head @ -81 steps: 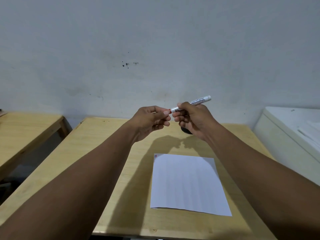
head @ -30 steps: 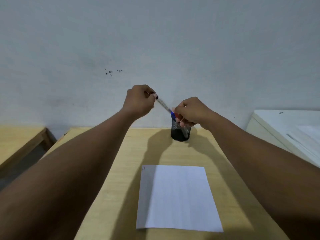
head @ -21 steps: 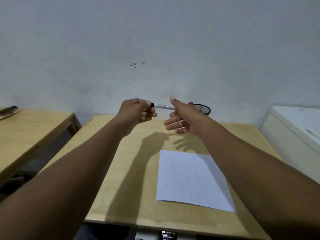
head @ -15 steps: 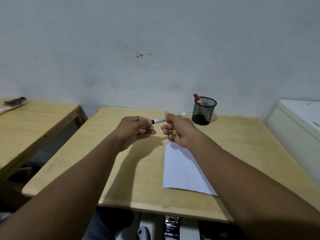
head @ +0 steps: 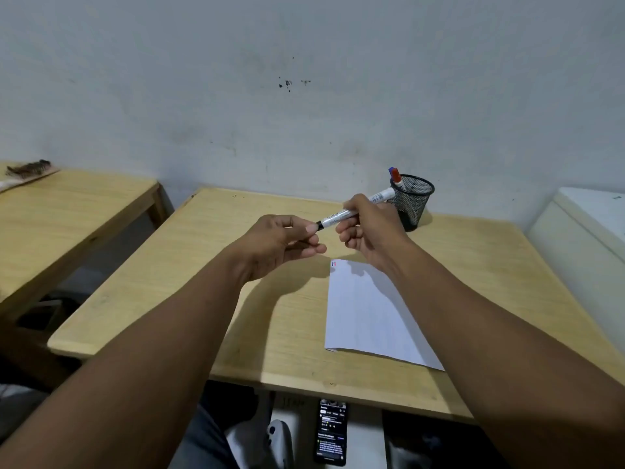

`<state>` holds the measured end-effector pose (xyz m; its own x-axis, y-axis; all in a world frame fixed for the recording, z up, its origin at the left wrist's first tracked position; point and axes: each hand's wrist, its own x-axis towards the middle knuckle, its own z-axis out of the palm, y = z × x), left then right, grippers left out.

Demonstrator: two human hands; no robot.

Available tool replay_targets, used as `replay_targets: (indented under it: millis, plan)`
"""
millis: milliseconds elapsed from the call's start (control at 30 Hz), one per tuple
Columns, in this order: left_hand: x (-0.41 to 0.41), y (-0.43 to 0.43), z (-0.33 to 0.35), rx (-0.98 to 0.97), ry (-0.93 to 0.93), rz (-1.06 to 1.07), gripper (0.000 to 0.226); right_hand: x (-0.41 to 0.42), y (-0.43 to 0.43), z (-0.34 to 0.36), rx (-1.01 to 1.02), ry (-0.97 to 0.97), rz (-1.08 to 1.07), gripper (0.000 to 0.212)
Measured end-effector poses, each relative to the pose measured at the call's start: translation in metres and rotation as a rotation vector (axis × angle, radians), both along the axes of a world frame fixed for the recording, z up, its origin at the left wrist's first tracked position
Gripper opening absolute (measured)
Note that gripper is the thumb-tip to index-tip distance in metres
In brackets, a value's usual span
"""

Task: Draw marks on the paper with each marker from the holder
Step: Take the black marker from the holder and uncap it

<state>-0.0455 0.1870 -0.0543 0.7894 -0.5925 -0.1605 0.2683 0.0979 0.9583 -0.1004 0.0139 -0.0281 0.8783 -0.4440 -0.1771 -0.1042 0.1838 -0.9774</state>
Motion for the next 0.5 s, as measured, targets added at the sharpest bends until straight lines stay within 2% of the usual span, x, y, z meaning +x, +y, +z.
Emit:
replay_targets:
  millis: [100,167,233,300,367,500]
  plan:
    - [0.013,0.016,-0.005,0.009,0.038,0.075,0.012,-0.005,-0.030,0.011,0.080,-0.020,-0.108,0.021]
    - [0.022,0.034,-0.012,0.084,0.018,0.144,0.009,-0.012,-0.056,0.015,0.046,-0.020,-0.117,0.018]
    - [0.025,0.040,-0.019,0.312,-0.149,0.161,0.010,-0.018,-0.066,0.012,-0.032,0.006,-0.043,0.016]
    - [0.024,0.027,-0.020,0.538,-0.414,0.116,0.009,-0.017,-0.057,0.004,-0.098,0.026,0.042,0.012]
    - [0.016,0.007,-0.017,0.658,-0.613,0.047,0.004,-0.013,-0.043,-0.006,-0.202,0.028,0.074,0.011]
    - [0.005,-0.019,-0.022,0.793,-0.734,-0.037,0.010,-0.012,-0.030,-0.032,-0.384,0.011,0.042,0.013]
